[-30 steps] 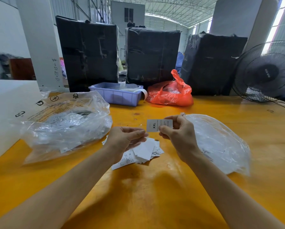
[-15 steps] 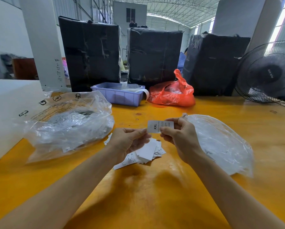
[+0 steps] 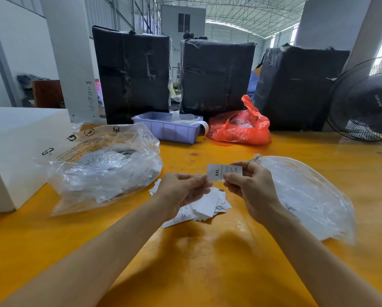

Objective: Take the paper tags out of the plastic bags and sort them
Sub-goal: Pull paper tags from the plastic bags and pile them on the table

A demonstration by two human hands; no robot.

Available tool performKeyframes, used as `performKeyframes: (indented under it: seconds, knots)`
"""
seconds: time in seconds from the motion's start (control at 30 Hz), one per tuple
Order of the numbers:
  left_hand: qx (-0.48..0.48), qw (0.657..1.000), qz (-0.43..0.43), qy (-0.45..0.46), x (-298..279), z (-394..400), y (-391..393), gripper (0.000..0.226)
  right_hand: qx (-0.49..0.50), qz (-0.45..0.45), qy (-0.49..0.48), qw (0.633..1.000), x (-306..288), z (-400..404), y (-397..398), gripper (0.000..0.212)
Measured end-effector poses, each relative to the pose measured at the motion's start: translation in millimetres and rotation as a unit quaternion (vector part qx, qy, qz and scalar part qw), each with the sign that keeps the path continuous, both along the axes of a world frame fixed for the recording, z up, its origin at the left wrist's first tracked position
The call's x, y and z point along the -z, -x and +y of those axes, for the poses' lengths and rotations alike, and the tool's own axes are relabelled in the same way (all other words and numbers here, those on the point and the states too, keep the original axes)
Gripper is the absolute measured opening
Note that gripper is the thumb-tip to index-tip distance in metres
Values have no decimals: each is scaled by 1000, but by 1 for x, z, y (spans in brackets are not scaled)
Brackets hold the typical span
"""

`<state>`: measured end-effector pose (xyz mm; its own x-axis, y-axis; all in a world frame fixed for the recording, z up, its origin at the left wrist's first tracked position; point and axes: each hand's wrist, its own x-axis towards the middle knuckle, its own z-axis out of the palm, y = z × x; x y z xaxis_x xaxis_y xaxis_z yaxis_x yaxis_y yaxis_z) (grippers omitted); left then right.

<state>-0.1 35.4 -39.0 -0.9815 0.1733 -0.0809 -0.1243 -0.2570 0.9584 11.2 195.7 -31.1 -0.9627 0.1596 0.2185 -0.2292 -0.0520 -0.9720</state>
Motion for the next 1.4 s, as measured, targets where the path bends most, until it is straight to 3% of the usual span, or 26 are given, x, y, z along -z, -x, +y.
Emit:
performKeyframes:
  seconds: [0.27,0.53,1.13,1.27,1.4]
  knots:
    - [-8,1000,-1,-3,0,0,0,8,-20,-12,-51,998,2,-1,0,20]
    - [2,1000,-8,4,0,1,0,10,24,3,-6,1000,-2,3,1,19]
    - [-3,1000,-8,4,0,1,-1,15,-56,1,-90,994,4,1,0,20]
    - [21,999,-1,45,2,1,-1,10,-98,5,-199,975,2,4,-1,16]
    - [47,996,7,74,5,3,-3,12,-134,2,-283,950,4,1,-2,32]
